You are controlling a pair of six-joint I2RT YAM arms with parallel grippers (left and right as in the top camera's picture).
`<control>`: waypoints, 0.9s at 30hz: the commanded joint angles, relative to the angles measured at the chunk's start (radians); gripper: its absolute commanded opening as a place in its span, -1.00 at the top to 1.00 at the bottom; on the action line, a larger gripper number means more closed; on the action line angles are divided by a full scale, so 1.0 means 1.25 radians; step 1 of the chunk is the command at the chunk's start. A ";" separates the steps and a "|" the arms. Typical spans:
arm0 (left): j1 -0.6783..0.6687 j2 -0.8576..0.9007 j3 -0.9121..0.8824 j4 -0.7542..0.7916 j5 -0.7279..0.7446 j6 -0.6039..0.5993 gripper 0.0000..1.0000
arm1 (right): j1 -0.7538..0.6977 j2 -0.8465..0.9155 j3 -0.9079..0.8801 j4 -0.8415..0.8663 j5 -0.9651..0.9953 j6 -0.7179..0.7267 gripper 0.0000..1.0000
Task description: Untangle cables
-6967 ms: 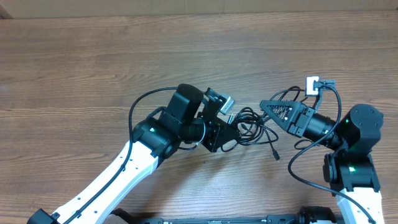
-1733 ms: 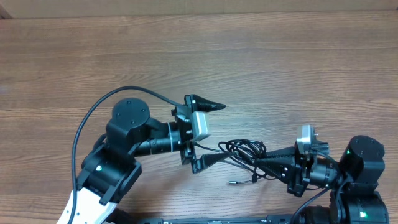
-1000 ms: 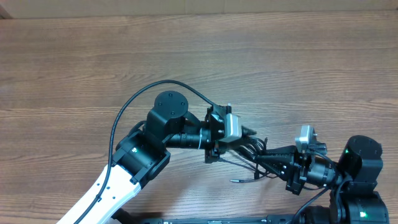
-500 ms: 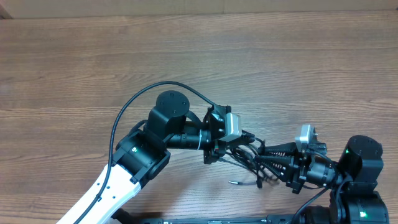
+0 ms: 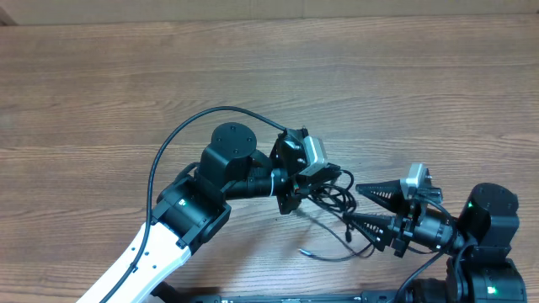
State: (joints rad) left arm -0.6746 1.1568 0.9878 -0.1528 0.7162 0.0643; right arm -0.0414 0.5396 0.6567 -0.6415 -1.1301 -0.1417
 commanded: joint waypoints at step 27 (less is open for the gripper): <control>-0.007 -0.073 0.008 0.276 0.149 -0.238 0.92 | 0.001 -0.005 0.014 -0.033 0.081 0.008 -0.31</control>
State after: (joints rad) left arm -0.6746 1.0863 0.9874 0.1864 0.8459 -0.1818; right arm -0.0414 0.5392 0.6567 -0.6899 -1.0382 -0.1295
